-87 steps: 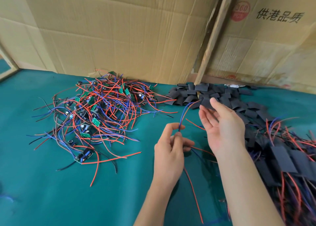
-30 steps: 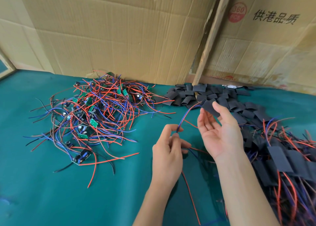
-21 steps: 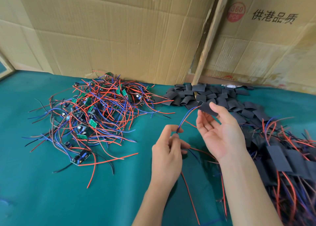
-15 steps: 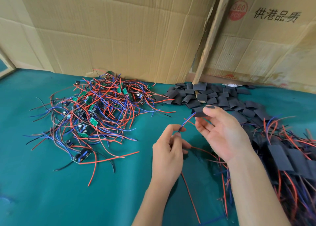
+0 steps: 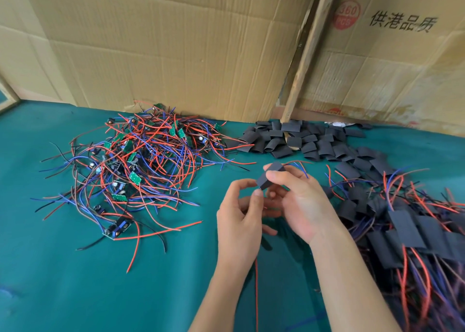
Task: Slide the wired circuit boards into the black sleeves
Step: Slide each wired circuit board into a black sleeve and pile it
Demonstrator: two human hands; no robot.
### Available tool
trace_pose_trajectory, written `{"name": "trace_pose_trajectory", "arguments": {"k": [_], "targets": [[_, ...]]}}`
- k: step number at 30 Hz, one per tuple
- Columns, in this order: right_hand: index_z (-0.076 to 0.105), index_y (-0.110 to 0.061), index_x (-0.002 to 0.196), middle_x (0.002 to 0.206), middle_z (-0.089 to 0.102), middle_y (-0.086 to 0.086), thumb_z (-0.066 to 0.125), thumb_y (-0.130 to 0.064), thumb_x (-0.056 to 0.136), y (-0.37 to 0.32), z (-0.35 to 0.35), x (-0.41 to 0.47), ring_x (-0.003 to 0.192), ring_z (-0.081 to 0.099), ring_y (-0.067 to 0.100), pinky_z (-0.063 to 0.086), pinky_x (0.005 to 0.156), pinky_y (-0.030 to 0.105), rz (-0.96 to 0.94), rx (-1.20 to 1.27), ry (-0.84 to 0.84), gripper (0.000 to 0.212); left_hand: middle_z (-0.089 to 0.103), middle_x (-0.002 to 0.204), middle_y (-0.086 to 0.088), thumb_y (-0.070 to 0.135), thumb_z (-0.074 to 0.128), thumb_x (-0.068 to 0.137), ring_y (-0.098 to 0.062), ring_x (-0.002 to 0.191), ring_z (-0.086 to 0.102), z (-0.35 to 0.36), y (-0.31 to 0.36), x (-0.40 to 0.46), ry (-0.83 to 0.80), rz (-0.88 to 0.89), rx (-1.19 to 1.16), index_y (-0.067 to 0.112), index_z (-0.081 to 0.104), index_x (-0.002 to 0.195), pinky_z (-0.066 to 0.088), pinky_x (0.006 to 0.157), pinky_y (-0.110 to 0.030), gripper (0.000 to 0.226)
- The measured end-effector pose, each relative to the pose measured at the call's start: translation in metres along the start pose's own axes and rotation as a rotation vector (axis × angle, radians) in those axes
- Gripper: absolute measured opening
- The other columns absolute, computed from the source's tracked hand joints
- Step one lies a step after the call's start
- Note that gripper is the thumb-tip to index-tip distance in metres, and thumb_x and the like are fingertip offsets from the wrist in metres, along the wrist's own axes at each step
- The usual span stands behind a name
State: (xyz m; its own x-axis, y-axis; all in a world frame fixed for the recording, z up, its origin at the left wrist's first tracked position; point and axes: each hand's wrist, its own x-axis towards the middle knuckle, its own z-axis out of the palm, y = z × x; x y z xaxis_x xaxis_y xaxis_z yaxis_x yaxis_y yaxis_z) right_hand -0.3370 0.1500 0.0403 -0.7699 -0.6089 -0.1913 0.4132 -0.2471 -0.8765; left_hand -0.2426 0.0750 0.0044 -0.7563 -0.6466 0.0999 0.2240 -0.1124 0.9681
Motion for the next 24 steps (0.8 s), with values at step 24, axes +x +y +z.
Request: {"name": "trace_pose_trajectory", "arguments": {"k": [24], "targets": [[0.073,-0.01,0.099,0.094,0.078,0.007,0.063,-0.002,0.093,-0.003,-0.013,0.004,0.088,0.073,0.013,0.055,0.07,0.02,-0.197,0.051,0.111,0.015,0.076,0.084,-0.013,-0.004,0.065,0.093,-0.023,0.078,0.076,0.0,-0.007,0.004,-0.01,-0.087,-0.141,0.0,0.069,0.09,0.059,0.067,-0.024,0.007]]}}
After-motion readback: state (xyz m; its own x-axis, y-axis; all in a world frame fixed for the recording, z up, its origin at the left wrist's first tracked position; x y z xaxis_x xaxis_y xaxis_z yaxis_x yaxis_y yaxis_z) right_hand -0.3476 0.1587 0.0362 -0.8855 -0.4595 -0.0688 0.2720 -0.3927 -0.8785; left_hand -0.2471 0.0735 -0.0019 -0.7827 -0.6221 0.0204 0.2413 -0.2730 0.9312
